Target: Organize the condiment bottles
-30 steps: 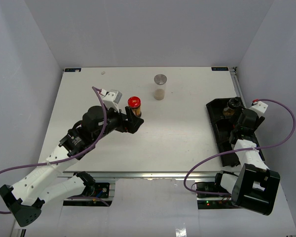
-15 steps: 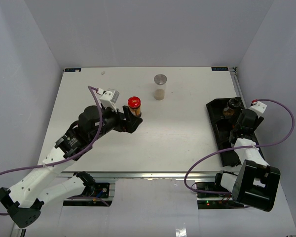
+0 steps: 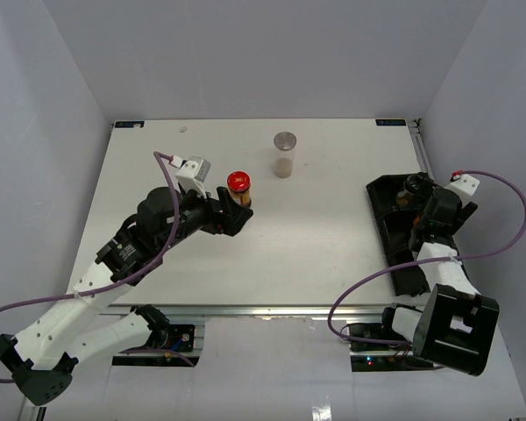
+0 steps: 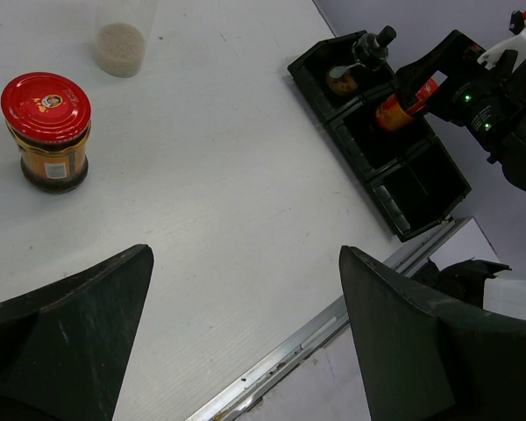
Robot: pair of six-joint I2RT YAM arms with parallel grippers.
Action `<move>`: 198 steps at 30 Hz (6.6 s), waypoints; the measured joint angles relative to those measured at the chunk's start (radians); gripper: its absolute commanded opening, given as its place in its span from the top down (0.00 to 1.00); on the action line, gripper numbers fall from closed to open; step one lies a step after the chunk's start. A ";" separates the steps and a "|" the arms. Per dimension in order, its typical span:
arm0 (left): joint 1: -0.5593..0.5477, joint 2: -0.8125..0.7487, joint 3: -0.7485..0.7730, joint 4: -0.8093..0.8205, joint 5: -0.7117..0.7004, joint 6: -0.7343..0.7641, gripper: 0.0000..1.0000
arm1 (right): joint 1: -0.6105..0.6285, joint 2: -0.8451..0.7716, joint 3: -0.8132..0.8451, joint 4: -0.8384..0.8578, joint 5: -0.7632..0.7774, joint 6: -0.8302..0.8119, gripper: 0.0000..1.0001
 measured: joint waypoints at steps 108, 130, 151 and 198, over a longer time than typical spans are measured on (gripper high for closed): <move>0.015 -0.109 0.046 -0.119 -0.203 -0.021 0.02 | 1.037 0.315 0.525 -0.362 -0.044 -0.220 0.92; 0.015 -0.098 0.046 -0.089 -0.121 -0.034 0.02 | 0.589 -0.401 0.061 -0.516 0.218 -0.081 0.92; 0.015 -0.080 0.050 -0.087 -0.120 -0.017 0.02 | 0.358 -0.396 -0.048 -0.358 0.180 -0.059 0.92; 0.015 -0.078 0.051 -0.081 -0.112 -0.017 0.02 | 0.289 -0.336 -0.108 -0.230 0.217 0.060 0.09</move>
